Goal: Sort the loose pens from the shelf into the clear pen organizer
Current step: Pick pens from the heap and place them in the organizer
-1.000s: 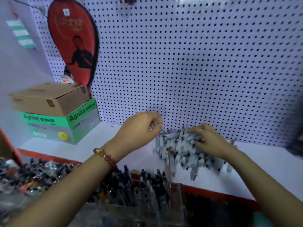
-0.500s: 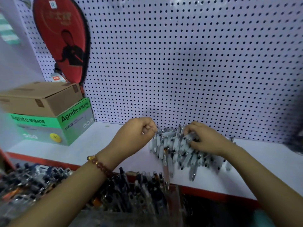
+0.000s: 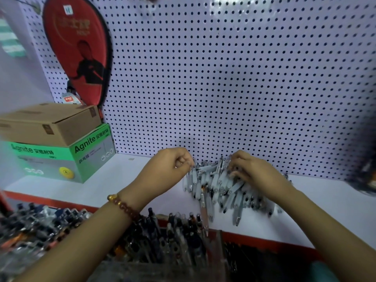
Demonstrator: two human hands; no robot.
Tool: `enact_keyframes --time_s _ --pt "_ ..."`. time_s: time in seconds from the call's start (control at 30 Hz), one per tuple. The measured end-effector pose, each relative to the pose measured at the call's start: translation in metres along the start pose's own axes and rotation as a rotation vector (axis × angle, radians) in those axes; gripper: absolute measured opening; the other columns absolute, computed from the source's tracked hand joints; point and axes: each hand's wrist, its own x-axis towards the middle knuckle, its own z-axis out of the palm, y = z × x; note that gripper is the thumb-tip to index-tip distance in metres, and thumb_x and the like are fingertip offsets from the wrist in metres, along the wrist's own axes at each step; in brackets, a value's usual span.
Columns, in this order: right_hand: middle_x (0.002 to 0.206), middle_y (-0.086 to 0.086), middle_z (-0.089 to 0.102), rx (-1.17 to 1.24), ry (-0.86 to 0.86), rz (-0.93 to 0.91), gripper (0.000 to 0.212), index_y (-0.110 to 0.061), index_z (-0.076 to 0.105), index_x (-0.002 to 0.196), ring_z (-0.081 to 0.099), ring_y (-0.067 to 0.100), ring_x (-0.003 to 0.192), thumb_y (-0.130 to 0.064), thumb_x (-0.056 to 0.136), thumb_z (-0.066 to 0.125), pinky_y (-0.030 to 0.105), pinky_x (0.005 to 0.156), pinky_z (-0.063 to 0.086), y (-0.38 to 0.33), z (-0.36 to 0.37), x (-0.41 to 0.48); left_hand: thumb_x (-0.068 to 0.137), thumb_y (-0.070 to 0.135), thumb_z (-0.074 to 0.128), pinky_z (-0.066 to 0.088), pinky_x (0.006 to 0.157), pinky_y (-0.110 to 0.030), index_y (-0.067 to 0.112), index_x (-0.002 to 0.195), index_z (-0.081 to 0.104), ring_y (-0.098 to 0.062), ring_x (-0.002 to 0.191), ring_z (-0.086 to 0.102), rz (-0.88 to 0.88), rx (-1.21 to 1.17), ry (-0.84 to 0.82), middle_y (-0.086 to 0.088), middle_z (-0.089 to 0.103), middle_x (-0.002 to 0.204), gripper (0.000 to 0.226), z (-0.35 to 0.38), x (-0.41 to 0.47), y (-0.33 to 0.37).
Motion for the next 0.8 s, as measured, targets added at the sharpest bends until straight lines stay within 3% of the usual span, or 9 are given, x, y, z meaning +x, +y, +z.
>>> enact_keyframes --time_s 0.1,0.2,0.3,0.37,0.47,0.57,0.67,0.8 --pt "0.103 0.004 0.064 -0.031 0.213 -0.048 0.014 -0.007 0.069 0.095 0.066 0.024 0.067 -0.002 0.082 0.071 0.033 0.05 0.053 0.004 0.001 -0.003 0.091 0.013 0.056 0.054 0.075 -0.034 0.031 0.078 0.064 -0.01 0.077 0.063 -0.002 -0.002 -0.006 0.009 0.067 0.078 0.023 0.0 0.0 0.0" --pt "0.089 0.007 0.061 -0.048 0.398 -0.008 0.011 -0.004 0.069 0.093 0.06 0.025 0.057 -0.01 0.086 0.062 0.035 0.043 0.051 0.006 -0.001 -0.004 0.091 0.013 0.057 0.053 0.073 -0.029 0.033 0.076 0.063 -0.007 0.075 0.062 0.002 0.008 -0.003 0.01 0.067 0.078 0.025 0.0 0.0 0.0" --pt "0.087 0.009 0.06 -0.095 0.516 0.006 0.015 -0.001 0.069 0.094 0.059 0.024 0.058 -0.011 0.086 0.062 0.035 0.041 0.052 0.006 -0.007 -0.007 0.091 0.014 0.057 0.049 0.068 -0.02 0.034 0.077 0.063 -0.002 0.072 0.061 0.007 0.011 -0.009 0.01 0.067 0.077 0.025 0.001 -0.001 0.0" --pt "0.088 0.009 0.062 -0.087 0.605 -0.009 0.018 -0.001 0.07 0.096 0.063 0.021 0.066 -0.014 0.089 0.061 0.033 0.048 0.056 0.0 -0.014 -0.008 0.092 0.014 0.057 0.047 0.067 -0.018 0.033 0.078 0.063 -0.001 0.071 0.06 0.017 0.013 -0.014 0.009 0.067 0.078 0.024 0.001 -0.001 0.001" --pt "0.087 0.01 0.061 0.125 0.78 0.0 0.022 0.0 0.072 0.098 0.06 0.007 0.089 -0.016 0.091 0.059 0.017 0.076 0.054 -0.027 -0.029 -0.002 0.094 0.019 0.054 0.05 0.073 -0.024 0.031 0.083 0.063 -0.004 0.077 0.062 0.044 0.0 0.001 0.009 0.067 0.081 0.019 -0.001 -0.002 0.006" --pt "0.09 0.007 0.06 0.395 0.906 0.012 0.016 -0.002 0.071 0.101 0.063 0.014 0.09 -0.009 0.088 0.065 0.021 0.08 0.053 -0.071 -0.047 0.006 0.097 0.031 0.049 0.052 0.083 -0.033 0.027 0.089 0.065 -0.009 0.083 0.064 0.048 -0.036 0.051 0.007 0.068 0.087 0.018 -0.004 -0.004 0.018" --pt "0.09 0.005 0.061 0.547 0.969 -0.031 0.021 -0.008 0.068 0.103 0.062 0.013 0.088 -0.001 0.084 0.07 0.022 0.077 0.052 -0.11 -0.059 0.008 0.095 0.048 0.038 0.052 0.092 -0.035 0.02 0.105 0.065 -0.008 0.091 0.066 -0.022 -0.308 0.043 0.005 0.071 0.097 0.04 -0.011 -0.009 0.046" --pt "0.091 0.003 0.058 0.578 0.96 -0.104 0.023 -0.005 0.067 0.104 0.059 0.005 0.088 -0.002 0.082 0.071 0.016 0.079 0.048 -0.145 -0.061 0.01 0.098 0.043 0.033 0.057 0.083 -0.028 0.007 0.106 0.063 -0.015 0.089 0.071 -0.178 -0.941 0.012 -0.01 0.073 0.103 0.047 -0.03 -0.023 0.072"
